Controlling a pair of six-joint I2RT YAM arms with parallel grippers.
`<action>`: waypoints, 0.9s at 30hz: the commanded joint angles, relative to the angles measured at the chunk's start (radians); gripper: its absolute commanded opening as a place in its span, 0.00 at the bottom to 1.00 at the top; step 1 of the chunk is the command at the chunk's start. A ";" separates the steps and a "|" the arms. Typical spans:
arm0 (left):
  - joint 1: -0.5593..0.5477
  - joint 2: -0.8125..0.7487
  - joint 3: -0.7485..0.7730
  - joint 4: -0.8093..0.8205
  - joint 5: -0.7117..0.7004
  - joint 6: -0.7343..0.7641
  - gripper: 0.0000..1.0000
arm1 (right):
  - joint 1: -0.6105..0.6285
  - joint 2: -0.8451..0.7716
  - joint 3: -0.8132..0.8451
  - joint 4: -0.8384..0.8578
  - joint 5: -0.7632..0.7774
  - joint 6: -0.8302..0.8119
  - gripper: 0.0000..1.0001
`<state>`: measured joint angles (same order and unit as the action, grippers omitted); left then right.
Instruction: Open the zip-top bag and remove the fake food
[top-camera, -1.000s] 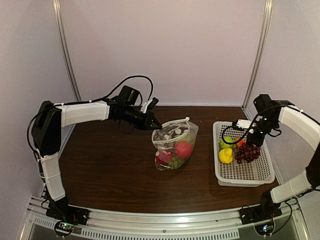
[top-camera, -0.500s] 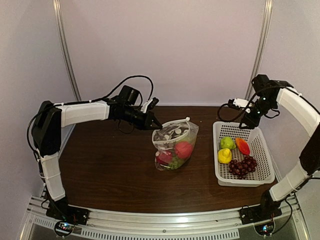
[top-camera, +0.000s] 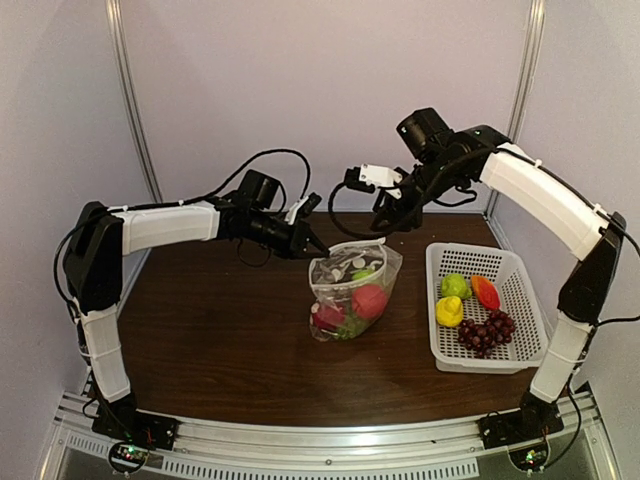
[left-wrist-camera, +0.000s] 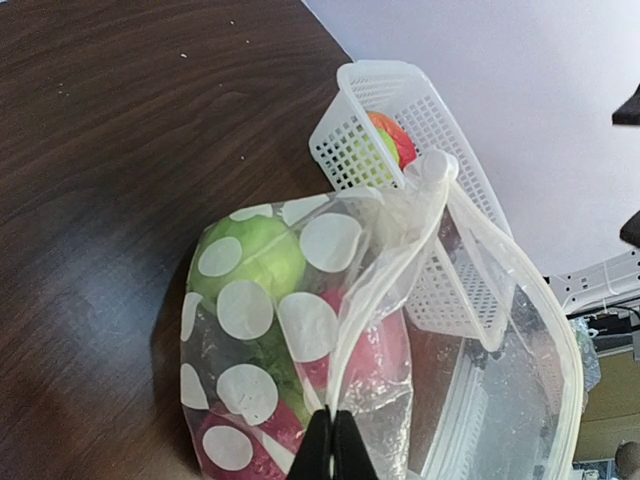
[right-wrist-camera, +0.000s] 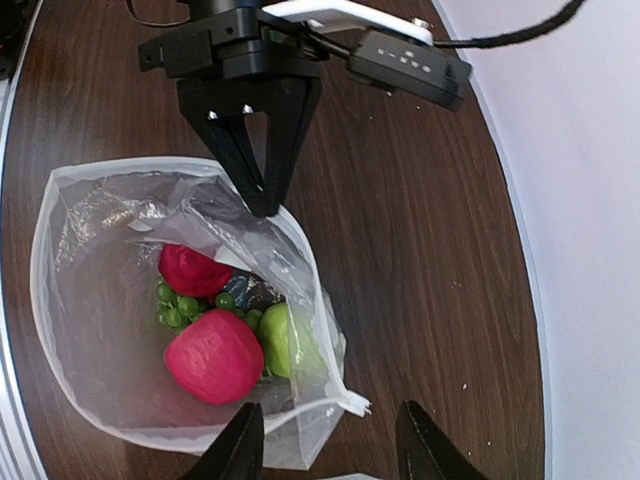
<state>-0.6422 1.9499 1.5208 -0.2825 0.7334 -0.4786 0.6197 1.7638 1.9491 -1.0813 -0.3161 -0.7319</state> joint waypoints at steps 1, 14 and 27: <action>-0.009 -0.020 0.007 0.051 0.037 -0.008 0.00 | 0.076 0.085 0.049 -0.032 -0.028 0.012 0.43; -0.010 -0.011 -0.008 0.057 -0.005 -0.029 0.00 | 0.155 0.138 -0.082 -0.104 0.024 -0.023 0.22; -0.014 0.033 -0.011 0.058 -0.002 -0.048 0.00 | 0.160 0.142 -0.246 0.008 0.120 0.044 0.63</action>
<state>-0.6491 1.9522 1.5185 -0.2554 0.7372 -0.5159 0.7788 1.9263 1.7535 -1.1259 -0.2642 -0.7261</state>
